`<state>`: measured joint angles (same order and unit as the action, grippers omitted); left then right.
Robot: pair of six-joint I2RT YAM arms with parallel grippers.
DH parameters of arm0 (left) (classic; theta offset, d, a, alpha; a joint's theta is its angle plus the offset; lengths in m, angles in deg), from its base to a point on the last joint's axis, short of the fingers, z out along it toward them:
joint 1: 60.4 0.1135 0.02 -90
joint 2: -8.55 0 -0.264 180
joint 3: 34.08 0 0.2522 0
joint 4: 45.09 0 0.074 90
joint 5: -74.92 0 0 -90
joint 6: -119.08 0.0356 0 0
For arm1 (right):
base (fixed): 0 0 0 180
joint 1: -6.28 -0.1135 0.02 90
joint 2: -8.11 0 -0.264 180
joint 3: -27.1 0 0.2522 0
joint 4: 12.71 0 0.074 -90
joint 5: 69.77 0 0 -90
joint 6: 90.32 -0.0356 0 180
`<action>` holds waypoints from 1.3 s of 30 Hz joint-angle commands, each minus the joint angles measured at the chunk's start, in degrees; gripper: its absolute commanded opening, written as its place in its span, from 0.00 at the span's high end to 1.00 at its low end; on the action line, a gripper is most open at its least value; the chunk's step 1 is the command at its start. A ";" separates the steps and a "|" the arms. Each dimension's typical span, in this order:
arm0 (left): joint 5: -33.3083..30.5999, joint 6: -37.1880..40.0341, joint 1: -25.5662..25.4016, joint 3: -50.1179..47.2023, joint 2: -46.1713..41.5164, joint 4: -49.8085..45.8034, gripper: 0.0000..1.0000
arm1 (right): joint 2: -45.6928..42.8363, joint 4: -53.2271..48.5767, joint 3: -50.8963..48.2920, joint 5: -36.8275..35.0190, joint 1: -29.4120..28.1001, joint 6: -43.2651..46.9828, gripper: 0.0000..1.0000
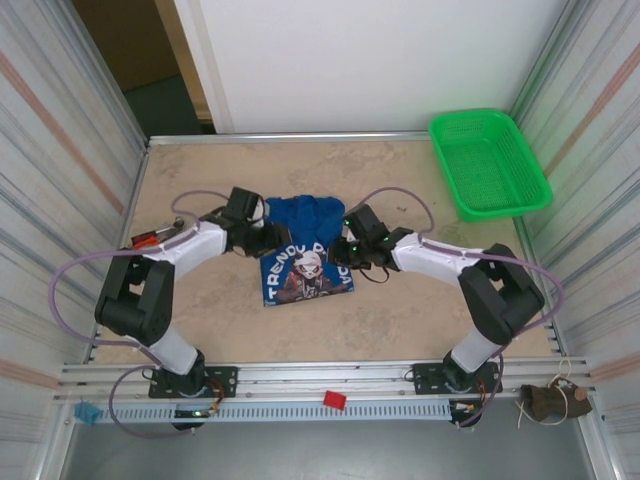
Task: Fold the inside-out t-shirt
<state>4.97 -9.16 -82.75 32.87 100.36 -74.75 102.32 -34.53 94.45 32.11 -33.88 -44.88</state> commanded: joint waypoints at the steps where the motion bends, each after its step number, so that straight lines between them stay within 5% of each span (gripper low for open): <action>1: 0.13 -5.18 -1.41 -4.27 -2.42 5.33 0.51 | 1.20 2.96 -2.49 -0.01 -1.61 -1.97 0.86; 15: -2.61 -0.55 -1.66 -7.13 -6.36 -3.43 0.50 | -13.78 -5.52 -17.01 -15.81 -10.62 -15.21 0.90; 17: -2.93 1.09 -0.97 -4.59 -8.97 -6.58 0.47 | -16.72 -8.23 -13.94 -16.80 -9.31 -10.41 0.82; 20: -4.75 5.54 2.45 0.25 -10.46 -10.08 0.40 | -17.85 -12.18 -6.66 -15.82 -2.09 1.32 0.52; 23: -0.36 9.91 9.44 5.05 -5.68 -10.11 0.39 | -12.30 -12.82 1.63 -8.38 8.22 11.09 0.29; 26: 3.84 14.70 13.47 11.02 2.20 -9.68 0.37 | -1.53 -15.24 12.76 -2.67 14.22 18.61 0.20; 32: 3.30 21.09 13.91 21.54 14.09 -11.49 0.35 | 17.51 -19.46 29.63 2.14 17.27 23.67 0.14; 39: 2.81 24.65 13.97 23.56 19.26 -10.89 0.32 | 24.56 -17.59 33.95 3.68 16.82 21.97 0.12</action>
<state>6.98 11.74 -68.74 54.82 119.07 -84.63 125.79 -51.01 125.53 33.53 -16.38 -24.18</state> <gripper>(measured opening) 0.680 0.875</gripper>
